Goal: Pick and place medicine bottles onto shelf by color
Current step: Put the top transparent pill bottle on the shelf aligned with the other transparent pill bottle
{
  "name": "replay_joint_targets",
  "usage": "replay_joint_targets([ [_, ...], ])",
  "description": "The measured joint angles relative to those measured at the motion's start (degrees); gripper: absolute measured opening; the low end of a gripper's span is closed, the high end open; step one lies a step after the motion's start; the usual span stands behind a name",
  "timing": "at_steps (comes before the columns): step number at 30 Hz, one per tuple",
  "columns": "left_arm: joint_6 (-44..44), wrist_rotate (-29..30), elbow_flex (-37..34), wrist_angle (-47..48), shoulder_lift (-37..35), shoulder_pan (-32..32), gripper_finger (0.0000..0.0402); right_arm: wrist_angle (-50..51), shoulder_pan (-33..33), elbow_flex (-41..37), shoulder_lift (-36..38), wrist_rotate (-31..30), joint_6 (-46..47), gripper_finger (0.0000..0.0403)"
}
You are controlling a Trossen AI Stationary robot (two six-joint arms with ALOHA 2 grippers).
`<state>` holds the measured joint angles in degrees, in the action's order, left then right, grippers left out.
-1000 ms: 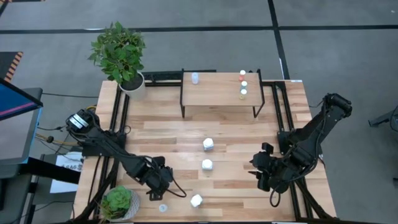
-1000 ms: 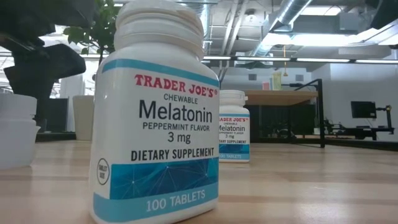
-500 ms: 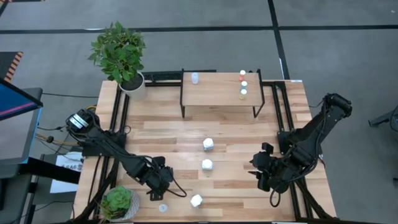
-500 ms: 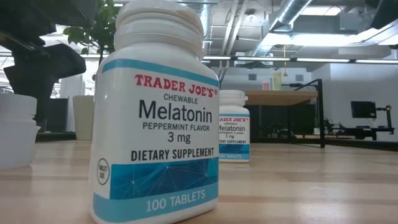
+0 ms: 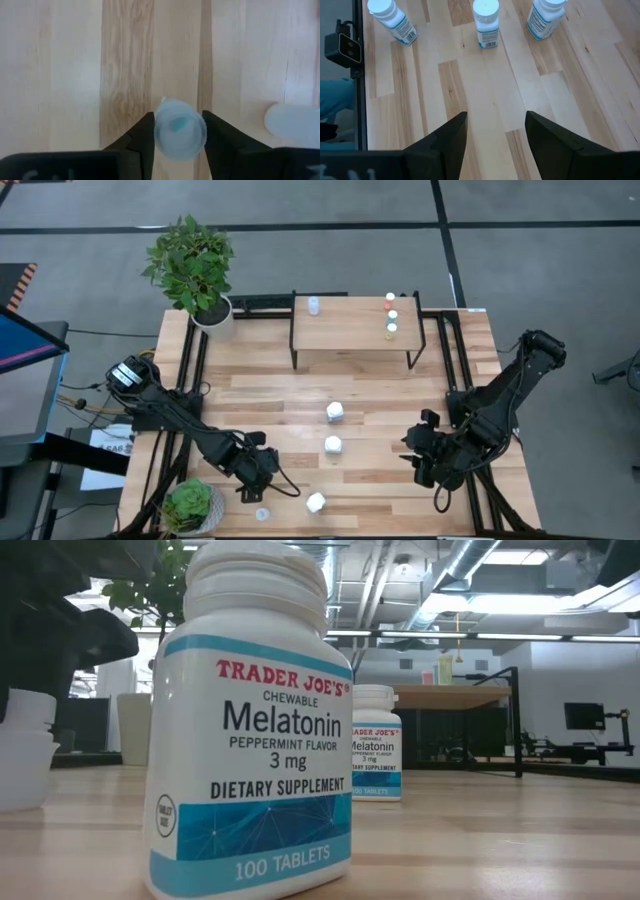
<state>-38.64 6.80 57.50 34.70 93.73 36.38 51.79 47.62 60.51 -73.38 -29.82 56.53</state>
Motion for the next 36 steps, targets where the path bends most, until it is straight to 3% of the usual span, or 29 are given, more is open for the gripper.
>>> replay_joint_targets([
  [6, 5.14, 4.00, 5.54, 5.51, 0.00, -0.80, 0.0107, 0.04, 0.01, 0.00, -0.01, 0.02, -0.02, 0.0221],
  [14, 15.07, 2.46, 17.81, 10.13, 0.00, -8.94, 0.0108, 0.06, 0.02, 0.00, 0.00, 0.02, 0.00, 0.0221],
  [27, 33.60, 1.10, 33.24, 10.95, 0.07, -33.17, 0.0108, 0.58, 0.00, 0.00, -0.02, 0.02, -0.10, 0.0221],
  [32, 33.77, 1.10, 35.83, 10.88, 0.09, -43.47, 0.0110, 0.75, 0.02, 0.00, -0.01, 0.02, -1.51, 0.0221],
  [36, 26.46, -1.55, 36.56, 10.79, 0.09, -50.91, 0.0108, 1.09, 0.00, 0.00, 0.00, 0.02, -1.51, 0.0221],
])
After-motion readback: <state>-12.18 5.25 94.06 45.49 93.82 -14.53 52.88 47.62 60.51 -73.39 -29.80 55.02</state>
